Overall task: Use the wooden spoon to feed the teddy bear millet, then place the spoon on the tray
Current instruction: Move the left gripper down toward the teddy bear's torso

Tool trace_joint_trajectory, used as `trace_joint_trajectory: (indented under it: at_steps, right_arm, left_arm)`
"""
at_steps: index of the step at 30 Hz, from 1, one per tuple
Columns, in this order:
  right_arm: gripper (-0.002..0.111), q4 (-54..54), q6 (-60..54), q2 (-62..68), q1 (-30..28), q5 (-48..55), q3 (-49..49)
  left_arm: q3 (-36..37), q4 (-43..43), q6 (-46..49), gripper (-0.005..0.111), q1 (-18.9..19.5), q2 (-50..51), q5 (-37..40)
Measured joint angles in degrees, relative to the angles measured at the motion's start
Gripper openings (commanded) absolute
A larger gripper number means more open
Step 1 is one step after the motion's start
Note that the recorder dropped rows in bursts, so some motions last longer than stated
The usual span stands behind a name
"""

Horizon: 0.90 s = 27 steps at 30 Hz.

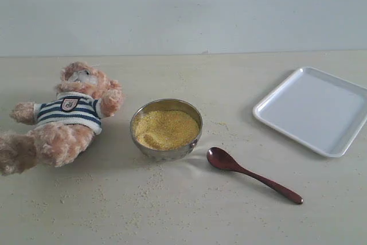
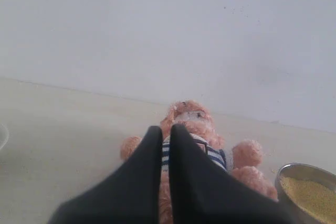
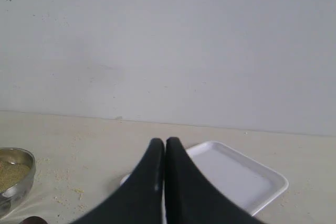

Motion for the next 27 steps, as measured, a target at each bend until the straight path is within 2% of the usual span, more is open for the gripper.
trace_joint_trajectory:
  at_steps: [10,14,20,27]
  right_arm:
    - [0.0,0.0,0.0,0.0,0.39,0.0,0.0]
    - [0.0,0.0,0.0,0.0,0.39,0.0,0.0]
    - [0.0,0.0,0.0,0.0,0.48,0.0,0.0]
    - [0.0,0.0,0.0,0.0,0.48,0.11,0.0]
  left_arm:
    - [0.0,0.0,0.0,0.005,0.0,0.0,0.0]
    - [0.0,-0.74,-0.73,0.005,0.0,0.0,-2.37]
    - [0.0,-10.6,-12.79,0.005,0.0,0.0,-1.0]
    - [0.0,-19.88,-16.69,0.005,0.0,0.0,2.17]
